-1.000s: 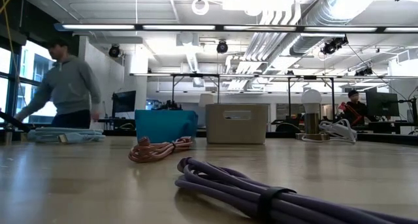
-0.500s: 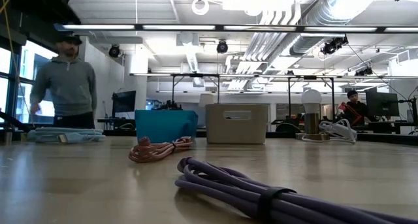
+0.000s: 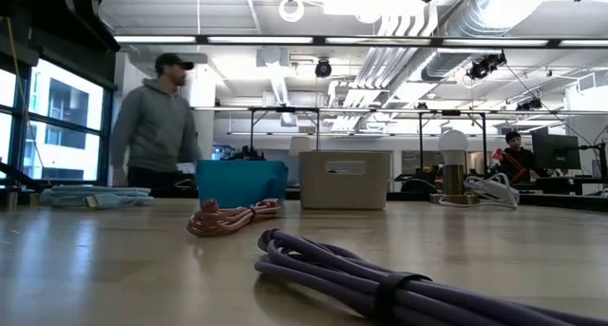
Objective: Pick & Place USB Port
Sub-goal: Put the blue HDMI into the white bin
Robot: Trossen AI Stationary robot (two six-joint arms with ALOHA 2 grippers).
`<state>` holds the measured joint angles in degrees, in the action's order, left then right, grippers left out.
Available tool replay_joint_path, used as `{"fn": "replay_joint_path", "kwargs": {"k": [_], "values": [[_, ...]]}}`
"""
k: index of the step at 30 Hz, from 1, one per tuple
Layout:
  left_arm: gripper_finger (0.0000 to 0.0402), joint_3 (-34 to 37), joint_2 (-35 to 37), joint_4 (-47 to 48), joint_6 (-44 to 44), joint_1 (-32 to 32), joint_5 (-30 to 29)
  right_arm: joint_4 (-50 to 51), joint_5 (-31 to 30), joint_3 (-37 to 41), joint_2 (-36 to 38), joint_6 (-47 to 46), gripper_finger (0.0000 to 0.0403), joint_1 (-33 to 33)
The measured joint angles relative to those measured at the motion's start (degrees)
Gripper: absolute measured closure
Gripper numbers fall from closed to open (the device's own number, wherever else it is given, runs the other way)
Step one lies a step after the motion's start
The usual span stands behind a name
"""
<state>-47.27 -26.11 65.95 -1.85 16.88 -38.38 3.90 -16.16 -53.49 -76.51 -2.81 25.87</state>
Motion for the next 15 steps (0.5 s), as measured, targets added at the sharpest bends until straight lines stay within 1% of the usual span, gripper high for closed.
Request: {"fn": "replay_joint_path", "kwargs": {"k": [6,8,10,12,15], "values": [[0.0206,-0.8,-2.2,3.1,-4.3,0.0,-2.4,0.1,0.0,0.0,0.0,-0.2,0.0144,0.0],[0.0206,-0.8,-2.2,3.8,-4.5,0.0,-0.4,0.1,0.0,0.0,0.0,-0.4,0.0144,0.0],[0.0206,-0.8,-2.2,7.0,-5.6,0.0,2.4,0.1,0.0,0.0,0.0,-0.5,0.0144,0.0],[0.0206,-0.8,-2.3,12.3,-9.4,0.0,4.7,0.1,0.0,0.0,0.0,-0.5,0.0144,0.0],[0.0206,-0.8,-2.6,18.5,-16.0,0.0,6.4,0.1,0.0,0.0,0.0,-0.4,0.0144,0.0]]}}
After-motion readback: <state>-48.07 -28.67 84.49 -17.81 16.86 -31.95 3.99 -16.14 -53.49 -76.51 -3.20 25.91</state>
